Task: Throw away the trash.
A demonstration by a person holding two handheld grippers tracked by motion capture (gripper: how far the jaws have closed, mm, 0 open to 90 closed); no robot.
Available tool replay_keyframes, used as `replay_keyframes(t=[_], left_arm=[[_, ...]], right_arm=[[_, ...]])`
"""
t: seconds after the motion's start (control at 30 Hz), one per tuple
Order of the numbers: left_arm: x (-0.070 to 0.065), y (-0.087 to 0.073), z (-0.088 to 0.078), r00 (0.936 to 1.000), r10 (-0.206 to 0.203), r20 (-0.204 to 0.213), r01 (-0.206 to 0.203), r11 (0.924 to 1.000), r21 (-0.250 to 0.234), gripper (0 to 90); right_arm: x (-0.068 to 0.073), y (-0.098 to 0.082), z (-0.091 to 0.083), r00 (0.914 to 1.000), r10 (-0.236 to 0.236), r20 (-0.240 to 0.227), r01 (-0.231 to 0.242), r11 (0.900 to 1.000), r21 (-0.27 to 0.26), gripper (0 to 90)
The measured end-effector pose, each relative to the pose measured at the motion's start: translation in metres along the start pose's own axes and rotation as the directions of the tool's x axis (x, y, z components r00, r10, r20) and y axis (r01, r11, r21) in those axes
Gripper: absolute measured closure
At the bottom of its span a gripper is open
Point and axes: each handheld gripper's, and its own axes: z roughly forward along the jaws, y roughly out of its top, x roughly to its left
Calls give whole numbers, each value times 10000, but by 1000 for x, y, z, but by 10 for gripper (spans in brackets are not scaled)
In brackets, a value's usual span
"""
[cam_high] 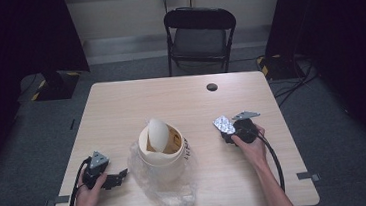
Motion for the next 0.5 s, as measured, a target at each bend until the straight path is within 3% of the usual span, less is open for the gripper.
replay_keyframes(t=[0.23,0.5], left_arm=[[0,0,0,10000,2,1,-2,10000,0,144],[0,0,0,10000,15,-20,-15,10000,7,144]], right_arm=[[1,0,-2,9999,112,27,-112,9999,56,343],[1,5,-18,9991,270,-313,-284,9986,-455,343]])
